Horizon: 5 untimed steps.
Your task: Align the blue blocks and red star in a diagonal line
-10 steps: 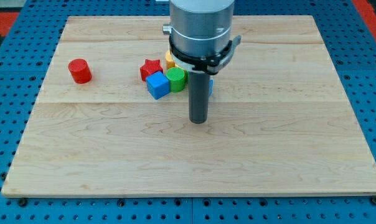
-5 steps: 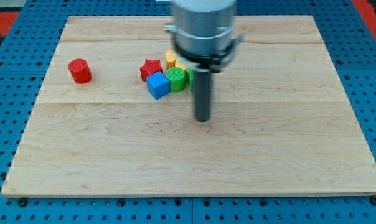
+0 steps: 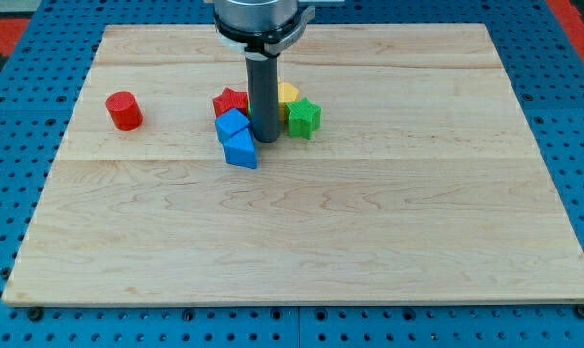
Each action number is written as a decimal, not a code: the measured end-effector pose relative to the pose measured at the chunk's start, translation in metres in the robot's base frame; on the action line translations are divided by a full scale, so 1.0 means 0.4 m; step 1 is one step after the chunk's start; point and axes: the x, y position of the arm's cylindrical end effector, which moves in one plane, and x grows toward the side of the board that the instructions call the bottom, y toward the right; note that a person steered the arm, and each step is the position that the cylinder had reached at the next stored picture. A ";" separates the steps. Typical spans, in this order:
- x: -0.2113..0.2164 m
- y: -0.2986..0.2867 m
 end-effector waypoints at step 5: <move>-0.155 -0.152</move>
